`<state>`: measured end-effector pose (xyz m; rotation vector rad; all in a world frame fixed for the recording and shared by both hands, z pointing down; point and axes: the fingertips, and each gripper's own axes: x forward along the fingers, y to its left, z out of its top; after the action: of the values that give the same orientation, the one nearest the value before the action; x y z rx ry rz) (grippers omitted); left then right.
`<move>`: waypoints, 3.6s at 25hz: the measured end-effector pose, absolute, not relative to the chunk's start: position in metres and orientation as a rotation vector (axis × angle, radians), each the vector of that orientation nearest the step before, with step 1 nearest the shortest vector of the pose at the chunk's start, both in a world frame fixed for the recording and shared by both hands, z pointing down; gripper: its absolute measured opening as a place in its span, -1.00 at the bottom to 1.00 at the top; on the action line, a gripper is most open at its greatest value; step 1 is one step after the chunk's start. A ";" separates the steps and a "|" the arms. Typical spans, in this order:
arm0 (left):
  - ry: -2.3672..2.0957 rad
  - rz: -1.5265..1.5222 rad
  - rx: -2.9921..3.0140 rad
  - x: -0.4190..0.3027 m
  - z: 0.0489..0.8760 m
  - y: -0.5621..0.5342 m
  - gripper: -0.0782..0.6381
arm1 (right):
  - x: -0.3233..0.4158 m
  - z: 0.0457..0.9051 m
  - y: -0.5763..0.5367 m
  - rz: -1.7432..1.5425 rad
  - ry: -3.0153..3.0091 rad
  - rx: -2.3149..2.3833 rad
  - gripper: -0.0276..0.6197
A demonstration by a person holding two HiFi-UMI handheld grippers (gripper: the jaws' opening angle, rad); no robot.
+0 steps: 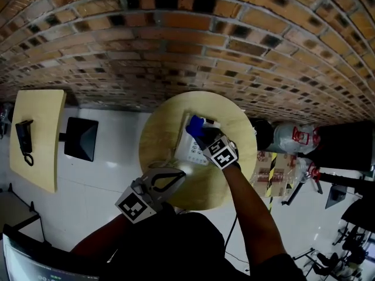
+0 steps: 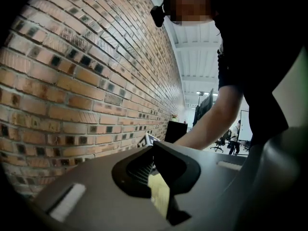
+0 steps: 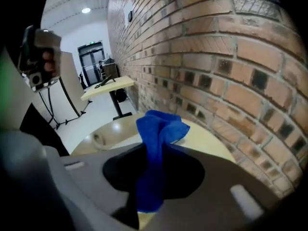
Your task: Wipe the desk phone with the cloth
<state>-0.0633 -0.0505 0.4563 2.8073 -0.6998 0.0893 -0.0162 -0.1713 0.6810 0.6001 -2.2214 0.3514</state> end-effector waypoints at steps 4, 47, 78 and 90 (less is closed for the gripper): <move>-0.722 0.087 2.793 -0.072 0.457 -0.050 -0.82 | -0.032 0.676 -0.228 0.287 -2.154 0.646 -0.63; -0.559 0.148 2.798 -0.040 0.469 -0.033 -0.82 | 0.199 0.781 -0.116 0.835 -1.862 1.169 0.39; -0.753 -0.076 2.938 0.010 0.338 0.182 -0.82 | 0.051 0.348 0.189 0.118 -2.994 0.968 -0.91; -0.767 -0.085 2.959 0.012 0.323 0.224 -0.82 | 0.041 0.326 0.229 0.134 -3.015 0.947 -0.91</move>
<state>0.0117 0.2243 0.3231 2.9585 -0.7673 -0.0853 0.0410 0.2288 0.3261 0.9472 -3.0154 0.1344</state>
